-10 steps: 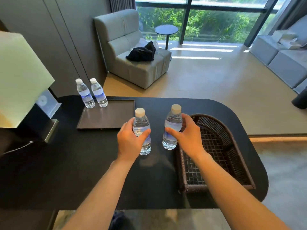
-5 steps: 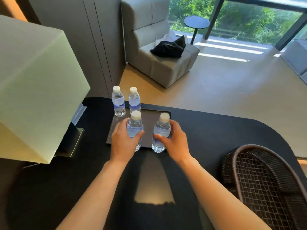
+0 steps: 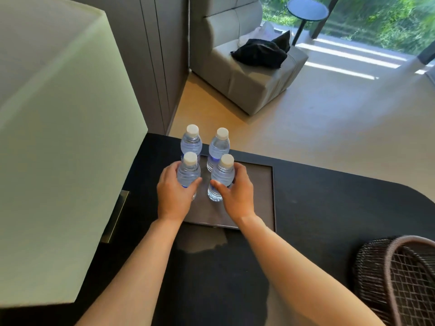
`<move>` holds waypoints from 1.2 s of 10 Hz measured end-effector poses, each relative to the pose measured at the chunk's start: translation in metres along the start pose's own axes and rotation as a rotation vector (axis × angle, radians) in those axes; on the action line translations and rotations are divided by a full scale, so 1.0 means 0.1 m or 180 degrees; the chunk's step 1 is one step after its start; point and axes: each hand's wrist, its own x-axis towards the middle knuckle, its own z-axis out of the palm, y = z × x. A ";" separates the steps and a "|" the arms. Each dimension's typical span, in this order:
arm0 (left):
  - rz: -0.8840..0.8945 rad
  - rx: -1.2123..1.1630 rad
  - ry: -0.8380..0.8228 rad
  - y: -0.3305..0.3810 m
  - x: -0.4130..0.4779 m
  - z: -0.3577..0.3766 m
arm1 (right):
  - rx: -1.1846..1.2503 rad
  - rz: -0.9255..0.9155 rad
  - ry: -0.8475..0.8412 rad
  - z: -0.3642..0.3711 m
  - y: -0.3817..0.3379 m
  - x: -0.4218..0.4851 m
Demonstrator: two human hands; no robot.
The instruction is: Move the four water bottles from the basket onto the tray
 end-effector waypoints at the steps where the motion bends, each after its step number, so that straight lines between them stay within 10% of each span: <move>1: 0.0004 -0.0068 0.0025 -0.09 0.11 0.02 | -0.0009 0.0059 0.0058 0.12 0.04 0.08; 12: -0.0239 -0.0037 -0.0270 -0.22 0.21 0.08 | -0.0343 -0.0003 0.0249 0.25 0.17 -0.01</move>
